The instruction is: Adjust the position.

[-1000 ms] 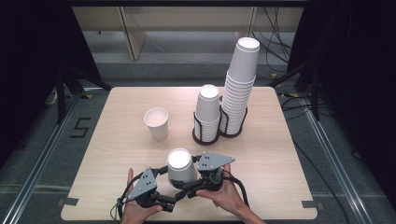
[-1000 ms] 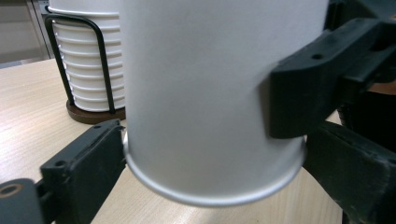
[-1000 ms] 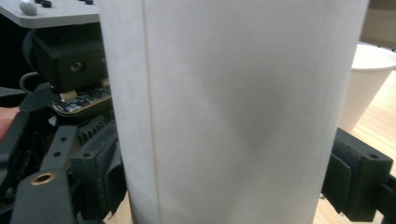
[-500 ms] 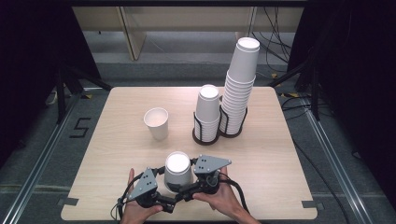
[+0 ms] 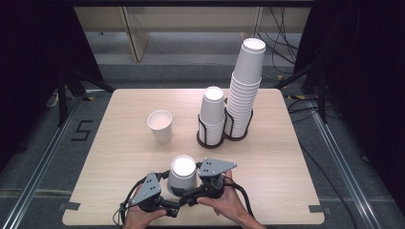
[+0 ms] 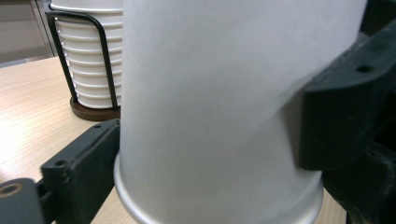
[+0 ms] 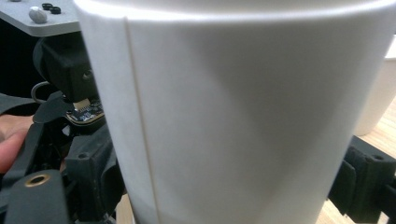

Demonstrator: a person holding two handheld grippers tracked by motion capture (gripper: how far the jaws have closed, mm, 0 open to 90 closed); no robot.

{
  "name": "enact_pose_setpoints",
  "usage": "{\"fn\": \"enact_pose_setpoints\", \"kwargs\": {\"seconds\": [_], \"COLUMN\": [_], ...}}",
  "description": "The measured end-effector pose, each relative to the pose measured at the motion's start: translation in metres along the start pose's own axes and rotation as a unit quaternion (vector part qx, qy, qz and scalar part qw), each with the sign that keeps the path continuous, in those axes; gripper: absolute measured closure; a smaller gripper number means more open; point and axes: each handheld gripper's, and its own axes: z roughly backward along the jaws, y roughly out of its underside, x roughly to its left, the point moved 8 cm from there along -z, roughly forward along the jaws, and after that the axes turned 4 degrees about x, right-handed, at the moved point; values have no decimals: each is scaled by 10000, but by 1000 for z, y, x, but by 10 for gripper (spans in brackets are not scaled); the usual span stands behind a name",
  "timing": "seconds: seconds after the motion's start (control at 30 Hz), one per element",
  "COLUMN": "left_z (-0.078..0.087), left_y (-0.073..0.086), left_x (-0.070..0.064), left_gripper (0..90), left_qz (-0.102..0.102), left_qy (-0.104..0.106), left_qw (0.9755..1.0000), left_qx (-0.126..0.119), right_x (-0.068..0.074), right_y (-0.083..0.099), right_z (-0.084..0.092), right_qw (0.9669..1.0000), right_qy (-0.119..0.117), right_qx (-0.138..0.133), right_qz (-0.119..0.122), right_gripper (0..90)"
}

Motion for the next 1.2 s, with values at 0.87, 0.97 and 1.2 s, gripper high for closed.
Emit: {"fn": "enact_pose_setpoints", "kwargs": {"seconds": [0.87,0.97,1.2], "left_z": [1,1,2], "left_y": [7,8,8], "left_x": [5,4,6], "left_gripper": [98,98,98], "left_qz": [-305,-329,-349], "left_qy": [-9,12,-5], "left_qw": [9983,9979,9977], "left_qx": [493,549,588], "right_x": [-18,-18,-17], "right_y": [-14,-15,-17], "right_z": [38,39,44], "right_qw": [9992,9990,9980], "right_qy": [-44,-80,-159], "right_qx": [318,381,527], "right_qz": [-240,-224,-304], "right_gripper": [154,154,155]}}
